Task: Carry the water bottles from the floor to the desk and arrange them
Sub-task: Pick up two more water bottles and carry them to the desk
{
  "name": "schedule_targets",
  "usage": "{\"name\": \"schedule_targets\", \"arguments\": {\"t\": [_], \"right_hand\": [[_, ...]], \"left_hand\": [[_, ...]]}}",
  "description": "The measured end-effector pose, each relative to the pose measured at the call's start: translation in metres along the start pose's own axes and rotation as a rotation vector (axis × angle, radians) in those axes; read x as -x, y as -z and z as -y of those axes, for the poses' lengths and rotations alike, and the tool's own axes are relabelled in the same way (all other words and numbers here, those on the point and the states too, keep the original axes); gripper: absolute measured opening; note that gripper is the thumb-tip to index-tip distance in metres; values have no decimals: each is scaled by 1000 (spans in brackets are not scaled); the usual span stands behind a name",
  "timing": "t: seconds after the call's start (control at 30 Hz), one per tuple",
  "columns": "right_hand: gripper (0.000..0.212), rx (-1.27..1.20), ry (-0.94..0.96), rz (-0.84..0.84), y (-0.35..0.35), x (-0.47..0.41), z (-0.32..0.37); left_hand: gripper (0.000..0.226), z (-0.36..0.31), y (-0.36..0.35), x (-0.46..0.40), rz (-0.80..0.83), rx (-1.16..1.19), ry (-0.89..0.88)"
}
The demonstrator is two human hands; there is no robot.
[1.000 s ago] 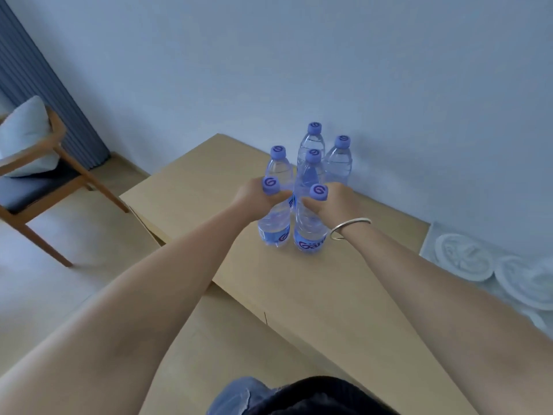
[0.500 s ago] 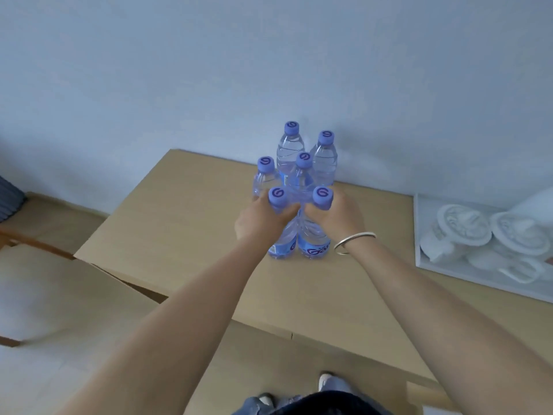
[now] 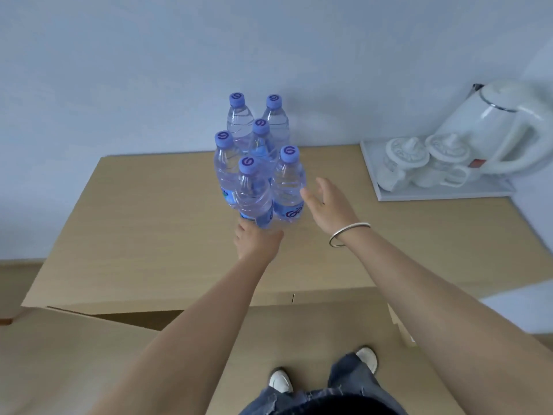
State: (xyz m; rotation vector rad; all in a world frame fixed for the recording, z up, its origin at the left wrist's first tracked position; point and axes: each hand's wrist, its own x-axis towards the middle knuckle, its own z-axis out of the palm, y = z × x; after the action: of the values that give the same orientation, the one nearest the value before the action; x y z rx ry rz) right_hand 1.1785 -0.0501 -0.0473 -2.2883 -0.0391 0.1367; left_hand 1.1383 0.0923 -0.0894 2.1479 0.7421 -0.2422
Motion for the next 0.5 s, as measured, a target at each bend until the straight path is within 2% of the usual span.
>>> {"name": "schedule_targets", "arguments": {"t": [0.07,0.17,0.37,0.47,0.5], "right_hand": [[57,16,-52,14,7,16,-14],[50,71,-108,2,27,39,-37],[35,91,-258,-116,93,87,-88],[32,122,-301,-150,127,118,-118],[32,129,-312,-166,140,130,-130]], "left_hand": [[68,4,-16,10,109,-87,19],[58,-6,-40,28,310,-224,-100],[48,-57,-92,75,479,-360,-371],[14,-84,-125,110,583,-380,-475],[15,-94,-139,125,617,-384,-509]]}}
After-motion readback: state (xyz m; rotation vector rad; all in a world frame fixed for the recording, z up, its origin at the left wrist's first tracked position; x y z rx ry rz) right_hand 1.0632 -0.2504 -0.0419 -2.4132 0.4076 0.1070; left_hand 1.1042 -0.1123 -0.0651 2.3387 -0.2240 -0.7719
